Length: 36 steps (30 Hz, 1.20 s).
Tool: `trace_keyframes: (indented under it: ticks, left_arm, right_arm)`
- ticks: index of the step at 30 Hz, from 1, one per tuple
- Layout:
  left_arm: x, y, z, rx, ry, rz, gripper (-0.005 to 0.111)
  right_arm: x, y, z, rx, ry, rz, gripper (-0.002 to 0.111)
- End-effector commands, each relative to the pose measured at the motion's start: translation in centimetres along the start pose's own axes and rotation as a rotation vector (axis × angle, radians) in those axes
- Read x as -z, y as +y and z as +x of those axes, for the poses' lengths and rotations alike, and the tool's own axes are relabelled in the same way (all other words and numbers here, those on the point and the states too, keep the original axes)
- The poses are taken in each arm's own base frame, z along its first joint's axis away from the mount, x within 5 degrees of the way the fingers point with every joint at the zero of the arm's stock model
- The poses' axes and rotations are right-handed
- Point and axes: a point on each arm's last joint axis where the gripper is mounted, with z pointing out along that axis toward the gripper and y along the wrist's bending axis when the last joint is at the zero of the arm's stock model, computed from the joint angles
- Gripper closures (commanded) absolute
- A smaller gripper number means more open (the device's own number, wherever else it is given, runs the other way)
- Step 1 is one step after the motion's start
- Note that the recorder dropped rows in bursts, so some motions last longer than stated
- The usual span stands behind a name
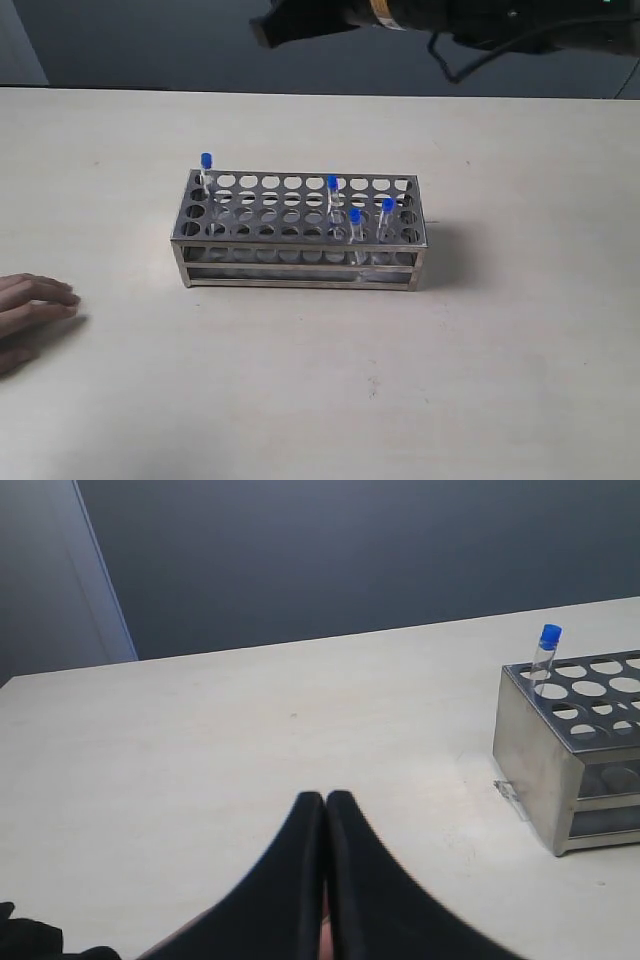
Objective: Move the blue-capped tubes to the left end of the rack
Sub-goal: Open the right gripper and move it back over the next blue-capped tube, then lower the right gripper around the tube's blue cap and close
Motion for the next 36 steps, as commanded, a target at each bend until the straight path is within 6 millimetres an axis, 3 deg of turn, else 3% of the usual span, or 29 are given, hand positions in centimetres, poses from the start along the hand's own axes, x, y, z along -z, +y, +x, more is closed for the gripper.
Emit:
trace_keyframes:
  ticks: [1, 7, 13, 18, 24, 29, 36]
  left_arm:
    - [0.0, 0.0, -0.2, 0.005, -0.010, 0.006, 0.106]
    - [0.0, 0.0, -0.2, 0.005, -0.010, 0.006, 0.106]
    - [0.0, 0.0, -0.2, 0.005, -0.010, 0.006, 0.106]
    - [0.0, 0.0, -0.2, 0.005, -0.010, 0.006, 0.106]
    - [0.0, 0.0, -0.2, 0.005, -0.010, 0.006, 0.106]
    - [0.0, 0.0, -0.2, 0.005, -0.010, 0.006, 0.106]
    - [0.0, 0.0, -0.2, 0.005, -0.010, 0.006, 0.106]
  right_arm:
    - [1.9, 0.1, 3.7, -0.070, 0.092, -0.034, 0.069]
    - [2.6, 1.8, 9.0, -0.094, 0.240, -0.107, 0.069]
    - [2.7, 2.0, 10.6, -0.093, 0.291, -0.099, 0.068]
    - [1.7, 2.3, 12.3, -0.097, 0.345, -0.110, 0.056]
    - [0.5, 2.5, 14.7, -0.098, 0.424, -0.101, 0.057]
    - [0.1, 2.6, 15.5, -0.091, 0.447, -0.106, 0.057]
    - [-0.1, 2.4, 14.9, -0.077, 0.429, -0.102, 0.057]
